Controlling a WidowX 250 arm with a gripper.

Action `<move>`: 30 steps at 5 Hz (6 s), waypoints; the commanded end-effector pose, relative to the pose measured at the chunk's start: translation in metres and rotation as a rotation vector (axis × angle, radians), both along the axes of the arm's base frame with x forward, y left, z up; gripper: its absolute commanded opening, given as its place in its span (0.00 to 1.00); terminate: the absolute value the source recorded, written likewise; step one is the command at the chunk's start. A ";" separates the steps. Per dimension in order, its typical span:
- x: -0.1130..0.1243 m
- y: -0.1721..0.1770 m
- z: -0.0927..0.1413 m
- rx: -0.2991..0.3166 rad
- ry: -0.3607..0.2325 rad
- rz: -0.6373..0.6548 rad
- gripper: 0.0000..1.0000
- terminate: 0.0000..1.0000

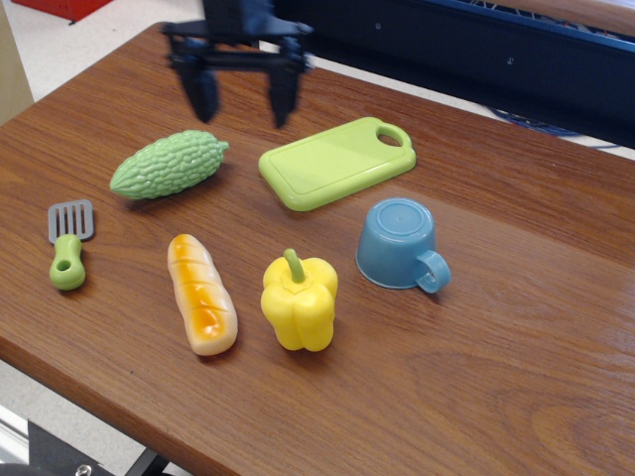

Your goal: Put spatula on cutting board

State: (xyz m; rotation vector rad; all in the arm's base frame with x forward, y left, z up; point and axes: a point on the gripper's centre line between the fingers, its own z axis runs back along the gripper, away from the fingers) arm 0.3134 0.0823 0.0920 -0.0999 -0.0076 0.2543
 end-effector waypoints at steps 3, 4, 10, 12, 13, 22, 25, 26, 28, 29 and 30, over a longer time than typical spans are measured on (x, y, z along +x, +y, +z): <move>-0.063 0.067 0.011 0.158 -0.001 0.069 1.00 0.00; -0.082 0.080 0.004 0.137 -0.058 0.107 1.00 0.00; -0.117 0.077 -0.067 0.195 -0.087 0.400 1.00 0.00; -0.119 0.078 -0.079 0.190 -0.067 0.459 1.00 0.00; -0.118 0.078 -0.084 0.196 -0.065 0.462 0.00 0.00; 0.002 0.023 0.025 0.183 -0.046 -0.041 0.00 0.00; 0.042 -0.007 -0.003 0.209 -0.056 -0.352 0.00 0.00; 0.048 -0.020 -0.011 0.206 -0.072 -0.327 0.00 0.00; 0.053 -0.045 -0.031 0.219 -0.090 -0.308 0.00 0.00; 0.052 -0.045 -0.041 0.233 -0.092 -0.294 0.00 0.00; 0.051 -0.045 -0.047 0.239 -0.106 -0.281 0.00 0.00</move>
